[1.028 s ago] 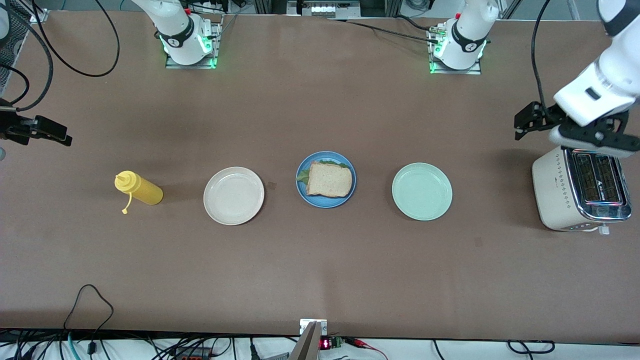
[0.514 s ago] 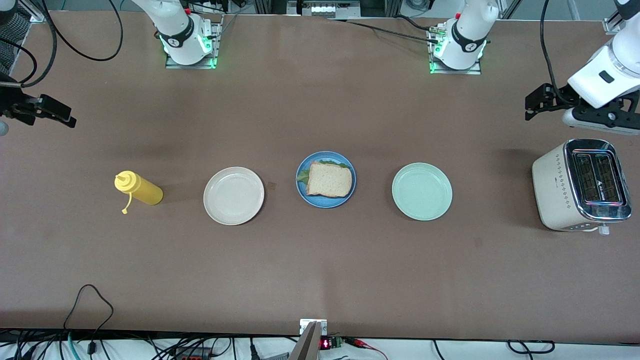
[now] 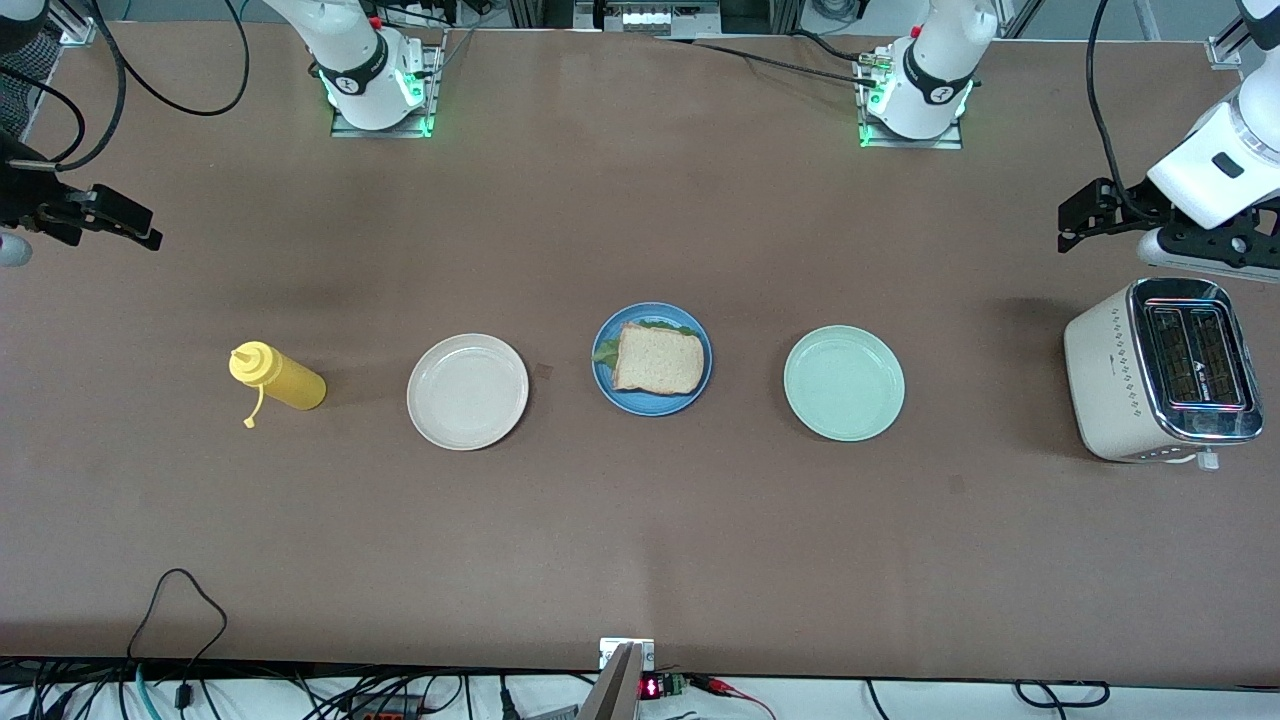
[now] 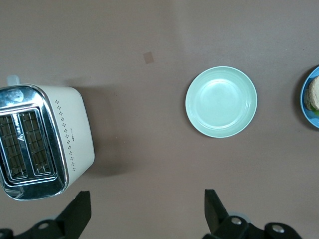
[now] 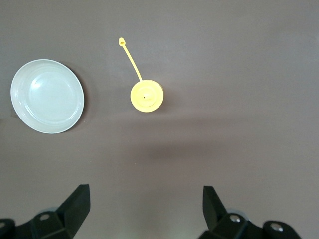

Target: Make sandwich in blue plate with both arms

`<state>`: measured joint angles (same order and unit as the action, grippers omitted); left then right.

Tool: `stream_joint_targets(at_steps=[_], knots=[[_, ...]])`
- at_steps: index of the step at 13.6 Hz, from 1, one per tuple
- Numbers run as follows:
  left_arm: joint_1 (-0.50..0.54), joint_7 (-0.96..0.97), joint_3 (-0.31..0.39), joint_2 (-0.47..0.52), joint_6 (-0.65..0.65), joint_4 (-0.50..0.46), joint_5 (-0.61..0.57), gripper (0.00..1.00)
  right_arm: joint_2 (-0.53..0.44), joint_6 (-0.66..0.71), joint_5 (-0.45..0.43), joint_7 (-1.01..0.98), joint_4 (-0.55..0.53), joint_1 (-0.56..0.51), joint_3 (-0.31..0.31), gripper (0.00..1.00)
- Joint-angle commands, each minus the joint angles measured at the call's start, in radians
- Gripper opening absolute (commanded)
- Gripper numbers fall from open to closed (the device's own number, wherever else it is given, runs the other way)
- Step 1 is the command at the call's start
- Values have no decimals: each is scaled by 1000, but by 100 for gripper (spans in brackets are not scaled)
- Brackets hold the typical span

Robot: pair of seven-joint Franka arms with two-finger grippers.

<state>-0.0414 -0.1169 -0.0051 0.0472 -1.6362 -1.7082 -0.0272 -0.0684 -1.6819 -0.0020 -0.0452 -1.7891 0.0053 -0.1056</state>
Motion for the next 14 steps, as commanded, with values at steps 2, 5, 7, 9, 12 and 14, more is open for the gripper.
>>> stream_joint_targets(at_steps=[2,5,7,9,12,14], knots=[[2,-3,-4,-24,24,35,10,100,-31,-21,-7,15,-27,4,3,100],[2,-3,-7,-24,24,36,10,100,-34,-21,-7,8,-26,4,3,100],[2,-3,-9,-23,24,36,10,100,-34,-19,-9,8,-26,4,4,100],[2,-3,-4,-24,24,42,10,100,-34,-19,-9,8,-26,4,4,100],[3,-3,-3,-29,25,45,12,100,-34,-16,-9,7,-26,5,9,100],[2,-1,-3,-30,25,45,10,100,-34,-18,-9,7,-24,5,9,100]])
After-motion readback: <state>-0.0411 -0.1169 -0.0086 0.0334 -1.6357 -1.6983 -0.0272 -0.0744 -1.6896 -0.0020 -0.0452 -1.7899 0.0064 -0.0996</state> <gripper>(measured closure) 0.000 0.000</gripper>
